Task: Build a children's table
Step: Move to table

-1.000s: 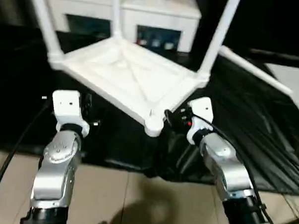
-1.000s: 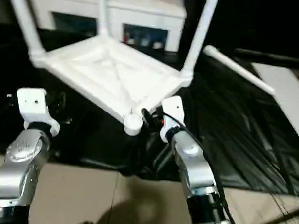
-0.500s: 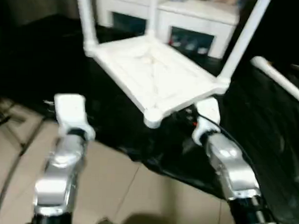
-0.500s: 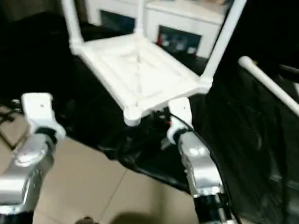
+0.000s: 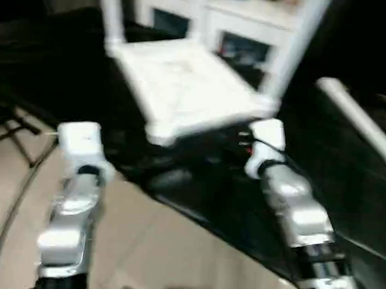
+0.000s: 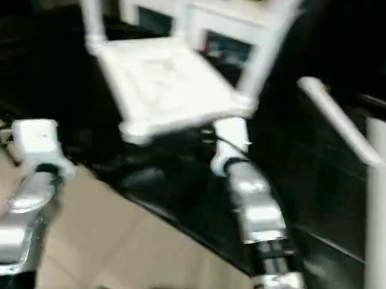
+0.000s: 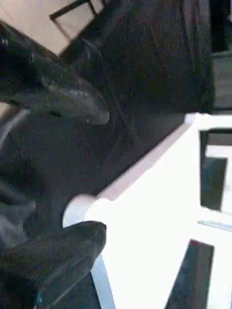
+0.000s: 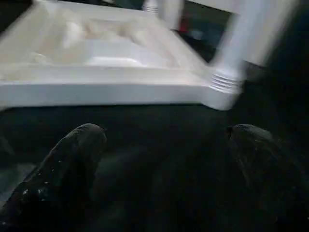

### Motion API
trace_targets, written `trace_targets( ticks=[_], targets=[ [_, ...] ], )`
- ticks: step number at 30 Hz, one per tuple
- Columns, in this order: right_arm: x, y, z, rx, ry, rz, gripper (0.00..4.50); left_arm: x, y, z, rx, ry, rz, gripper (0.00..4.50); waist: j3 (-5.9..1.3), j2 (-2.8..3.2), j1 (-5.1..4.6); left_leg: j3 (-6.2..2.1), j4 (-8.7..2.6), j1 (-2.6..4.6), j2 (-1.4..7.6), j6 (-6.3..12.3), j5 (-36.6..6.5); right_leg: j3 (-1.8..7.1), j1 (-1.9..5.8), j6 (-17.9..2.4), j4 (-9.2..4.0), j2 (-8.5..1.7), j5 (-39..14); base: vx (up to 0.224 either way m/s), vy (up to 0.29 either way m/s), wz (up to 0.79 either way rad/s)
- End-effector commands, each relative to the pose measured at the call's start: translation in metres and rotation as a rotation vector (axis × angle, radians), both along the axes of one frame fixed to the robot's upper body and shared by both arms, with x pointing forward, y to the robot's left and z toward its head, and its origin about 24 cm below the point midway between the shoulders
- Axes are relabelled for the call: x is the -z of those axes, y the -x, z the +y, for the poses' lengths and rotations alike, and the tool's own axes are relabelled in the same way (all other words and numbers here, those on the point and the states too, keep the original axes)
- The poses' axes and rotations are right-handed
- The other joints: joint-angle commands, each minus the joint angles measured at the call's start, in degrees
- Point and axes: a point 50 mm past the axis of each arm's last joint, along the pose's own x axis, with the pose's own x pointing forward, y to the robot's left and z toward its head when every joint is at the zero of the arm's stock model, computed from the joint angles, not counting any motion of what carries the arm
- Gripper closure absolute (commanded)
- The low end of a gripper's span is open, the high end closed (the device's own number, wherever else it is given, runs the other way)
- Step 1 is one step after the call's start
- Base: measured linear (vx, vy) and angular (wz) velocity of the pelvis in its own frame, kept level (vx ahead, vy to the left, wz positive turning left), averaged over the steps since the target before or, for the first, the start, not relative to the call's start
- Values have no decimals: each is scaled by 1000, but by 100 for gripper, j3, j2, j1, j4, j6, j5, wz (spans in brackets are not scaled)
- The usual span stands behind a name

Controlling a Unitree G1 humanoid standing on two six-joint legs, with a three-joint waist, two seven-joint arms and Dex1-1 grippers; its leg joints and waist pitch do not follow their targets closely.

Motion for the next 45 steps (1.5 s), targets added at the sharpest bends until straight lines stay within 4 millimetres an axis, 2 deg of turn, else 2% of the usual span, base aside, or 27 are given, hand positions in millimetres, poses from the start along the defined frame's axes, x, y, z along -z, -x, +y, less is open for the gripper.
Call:
trace_targets(
  ticks=[1, 2, 4, 6, 7, 8, 10, 13, 14, 15, 17, 19, 24, 27, 28, 29, 30, 31, 32, 34, 36, 37, 38, 39, 40, 43, 45],
  targets=[
    [0, -1, 1, 29, -15, 9, 0, 1, -3, 5, -19, -19, 16, 46, -413, 400, -216, -1164, -1510, 285, 1956, 1062, 1477, 256, -214, 890, 940, -535, -1873, -96, -247, -17],
    [1, -2, 0, 46, -25, 15, 0, 0, -4, 5, -17, -32, 18, 37, -434, 352, -155, -838, -1223, 415, 1526, 924, 2325, 501, -724, 660, 1307, -501, -1448, -85, -263, -7],
    [1, -2, -2, 67, -49, 21, 0, 0, -5, 5, -11, -45, 23, 20, -462, 456, -144, -560, -1238, 300, 1138, 1568, 2828, 616, -551, 206, 1159, -416, -843, -91, -268, -2],
    [1, 0, -2, 68, -54, 15, 0, -1, -7, 6, -1, -56, 29, 11, -541, 289, -151, -551, -1189, 398, 890, 2154, 2726, 758, -327, -603, 673, -467, -221, -98, -327, -4],
    [1, 0, -2, 70, -59, 13, 0, -1, -8, 6, 1, -63, 33, 4, -471, 24, -125, -283, -1045, 110, 422, 2160, 2064, 841, -3, -1709, 225, -549, 657, -90, -363, -12],
    [0, 1, -2, 72, -68, 6, 0, -1, -9, 6, 16, -82, 36, 4, -520, -228, 98, 211, 159, -459, -345, 1599, 330, 1113, 505, -2852, -369, -858, 984, -99, -352, 2],
    [-1, 2, -2, 81, -79, -1, 0, -1, -11, 5, 28, -90, 38, 4, -398, -135, 78, 139, 447, -517, -193, 389, -230, 951, 395, -2593, -398, -1038, 305, -94, -347, 1],
    [1, 4, -4, 110, -101, 6, 0, -3, -17, 0, 52, -78, 26, 4, -312, 139, 46, -11, -49, -283, -66, 280, -220, 1059, 508, -704, -785, -1395, -1777, -98, -285, -10],
    [1, 4, -5, 117, -102, 6, 0, -5, -18, -2, 72, -67, 16, 4, -309, 539, 85, -511, -1016, 4, 758, 642, 239, 713, 524, 954, -862, -1035, -1994, -123, -226, -22],
    [0, 4, -7, 124, -112, 7, 0, -5, -18, -6, 103, -58, 14, 4, -364, 575, -39, -858, -1279, 52, 1303, 1022, 457, 603, 427, 1176, -238, -857, -1416, -123, -226, -22],
    [-1, 5, -8, 128, -131, 10, 0, -5, -17, -10, 136, -42, 8, 4, -425, 461, -152, -657, -1113, 481, 1096, 1682, 1261, 917, -194, 790, 372, -826, -214, -61, -190, 0],
    [-2, 6, -10, 122, -155, 10, 0, -4, -16, -13, 150, -22, 3, 4, -379, 201, 5, -233, -832, -183, 209, 1032, 1583, 1279, 456, 26, -112, -1217, 628, -82, -201, 7],
    [-4, 6, -9, 92, -160, 9, 0, -1, -15, -16, 167, -9, 6, 4, -85, 148, 45, 50, -994, 294, 88, -23, -546, 1070, 465, 749, -917, -939, -5920, -98, -177, -4],
    [-5, 6, -7, 89, -158, 8, 0, -1, -14, -15, 168, -9, 4, 4, -46, 451, -200, -99, -1417, 696, 467, -112, -2279, 284, 551, 836, -906, -607, -4640, -44, -37, -16],
    [-5, 6, -6, 85, -158, 10, 0, 0, -14, -15, 170, -9, 3, 4, -84, 621, -247, -457, -2073, 511, 1063, -47, -3669, 408, 885, 594, 386, -543, -2418, -35, 15, -26],
    [-5, 6, -4, 73, -160, 11, 0, 0, -13, -15, 173, -7, 4, 4, 2, 582, -258, -495, -2248, 505, 1126, -48, -4147, 504, 806, 517, 600, -490, -1763, 0, 0, 0],
    [-5, 6, -3, 63, -162, 10, 0, 1, -13, -15, 175, -11, 10, 4, -57, 518, -356, -549, -2113, 1025, 1064, 96, -4084, 723, 393, 321, 438, -594, -1187, 0, 0, 0],
    [-5, 6, -2, 59, -162, 9, 0, 1, -12, -15, 175, -12, 12, 4, -94, 302, -394, -406, -1835, 861, 619, 250, -3202, 963, 606, 242, -86, -748, -1588, 95, -68, -12],
    [-5, 7, -2, 52, -164, 9, 0, 2, -12, -15, 178, -16, 15, 4, -170, 70, -97, 6, -903, -35, -75, 288, -920, 1486, 1480, 291, -727, -1198, -2910, 62, -65, -7],
    [-5, 7, -1, 50, -166, 11, 0, 2, -11, -15, 181, -19, 15, 4, -254, 50, 88, -183, -314, -417, -51, 550, 696, 1773, 1557, -63, -789, -1298, -2968, 75, -56, 3],
    [-5, 6, 0, 46, -167, 10, 0, 1, -11, -14, 182, -19, 11, 4, -248, 107, 97, -162, -502, -589, -59, 546, 1509, 1352, 1562, -396, -738, -988, -1870, 125, -35, 6],
    [-5, 6, 0, 44, -170, 9, 0, 1, -10, -13, 182, -23, 11, 4, -313, 328, 122, -147, -947, -429, 65, 626, 1916, 1044, 1486, -366, -724, -770, -1551, 159, -13, 1],
    [-5, 6, 1, 43, -171, 8, 0, 1, -10, -12, 181, -25, 10, 4, -363, 652, 44, -271, -1327, 110, 273, 601, 1937, 674, 1272, 50, -634, -425, -1402, 205, 44, -5],
    [-5, 6, 1, 42, -172, 7, 0, 1, -10, -12, 181, -25, 10, 4, -324, 694, -135, -670, -1464, 385, 565, 1081, 1417, 529, 963, 330, -148, -158, -1391, 205, 44, -5],
    [-5, 6, 1, 39, -171, 7, 0, 1, -10, -12, 179, -24, 7, 4, -478, 651, -322, -1255, -1450, 986, 1006, 2499, 1127, 659, 243, 651, 690, -195, -1779, 240, 36, -9],
    [-5, 6, 2, 36, -171, 8, 0, 0, -10, -11, 179, -27, 4, 4, -432, 510, -285, -935, -1386, 799, 793, 2507, 1437, 857, -180, 1171, 984, -336, -771, 189, 7, 2],
    [-5, 7, 2, 41, -176, 5, 0, 0, -10, -12, 188, -19, -8, 4, -275, 374, -258, -601, -1580, 522, 646, 2254, 848, 960, -136, 913, 759, -412, -44, 123, -38, 0]
  ],
)
